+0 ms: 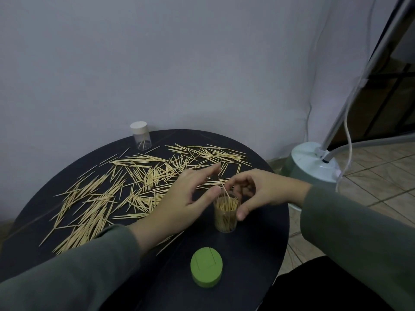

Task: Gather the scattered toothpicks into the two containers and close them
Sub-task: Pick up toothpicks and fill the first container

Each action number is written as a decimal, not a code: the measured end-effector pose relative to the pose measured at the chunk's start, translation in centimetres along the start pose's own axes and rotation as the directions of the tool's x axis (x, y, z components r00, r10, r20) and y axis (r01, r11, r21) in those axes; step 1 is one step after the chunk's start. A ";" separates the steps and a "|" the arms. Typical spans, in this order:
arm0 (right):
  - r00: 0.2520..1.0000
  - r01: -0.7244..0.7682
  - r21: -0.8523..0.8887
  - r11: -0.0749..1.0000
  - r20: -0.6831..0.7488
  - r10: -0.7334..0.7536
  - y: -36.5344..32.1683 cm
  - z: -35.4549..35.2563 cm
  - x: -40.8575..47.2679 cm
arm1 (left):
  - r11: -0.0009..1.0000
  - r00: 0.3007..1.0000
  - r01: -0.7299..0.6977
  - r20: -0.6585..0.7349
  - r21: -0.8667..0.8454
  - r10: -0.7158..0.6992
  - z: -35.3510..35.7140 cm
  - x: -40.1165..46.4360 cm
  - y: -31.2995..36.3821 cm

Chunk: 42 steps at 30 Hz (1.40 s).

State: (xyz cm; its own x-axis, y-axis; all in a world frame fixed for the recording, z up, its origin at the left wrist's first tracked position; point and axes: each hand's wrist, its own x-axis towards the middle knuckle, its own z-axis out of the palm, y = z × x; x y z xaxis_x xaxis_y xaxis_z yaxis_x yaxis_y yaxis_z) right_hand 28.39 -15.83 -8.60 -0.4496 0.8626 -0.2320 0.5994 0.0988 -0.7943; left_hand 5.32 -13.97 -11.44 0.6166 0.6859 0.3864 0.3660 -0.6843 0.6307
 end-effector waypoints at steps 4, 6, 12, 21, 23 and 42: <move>0.999 -0.038 -0.099 0.994 0.023 0.040 -0.4 0.3 -0.2 | 0.998 0.997 -0.046 0.060 0.040 0.043 0.4 -0.2 0.4; 0.999 -0.023 -0.116 0.993 0.024 0.026 -0.7 0.4 -0.3 | 0.971 0.980 -0.185 0.101 0.149 0.172 0.5 -0.5 0.6; 1.000 0.029 -0.163 0.986 -0.006 -0.030 -0.5 0.5 0.0 | 0.742 0.863 -0.505 0.268 0.440 0.428 0.6 -0.2 0.3; 0.999 -0.035 -0.132 0.991 0.029 0.040 -0.4 0.3 0.1 | 0.722 0.888 -0.458 0.226 0.519 0.401 -1.5 -0.2 -1.6; 0.999 -0.036 -0.133 0.990 0.028 0.040 -0.4 0.3 0.1 | 0.691 0.875 -0.482 0.258 0.538 0.409 -1.5 -0.2 -1.4; 0.998 -0.013 -0.075 0.997 0.062 0.018 -0.4 0.2 0.1 | 0.746 0.876 -0.482 0.246 0.460 0.414 -0.4 -0.3 -0.2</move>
State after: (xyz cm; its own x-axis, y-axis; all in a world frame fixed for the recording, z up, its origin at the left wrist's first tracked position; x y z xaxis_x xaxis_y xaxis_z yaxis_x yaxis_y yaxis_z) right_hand 28.01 -15.90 -8.44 -0.4789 0.8319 -0.2803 0.6530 0.1242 -0.7471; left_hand 4.78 -13.95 -11.44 0.8636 0.2567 0.4339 0.2967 -0.9546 -0.0258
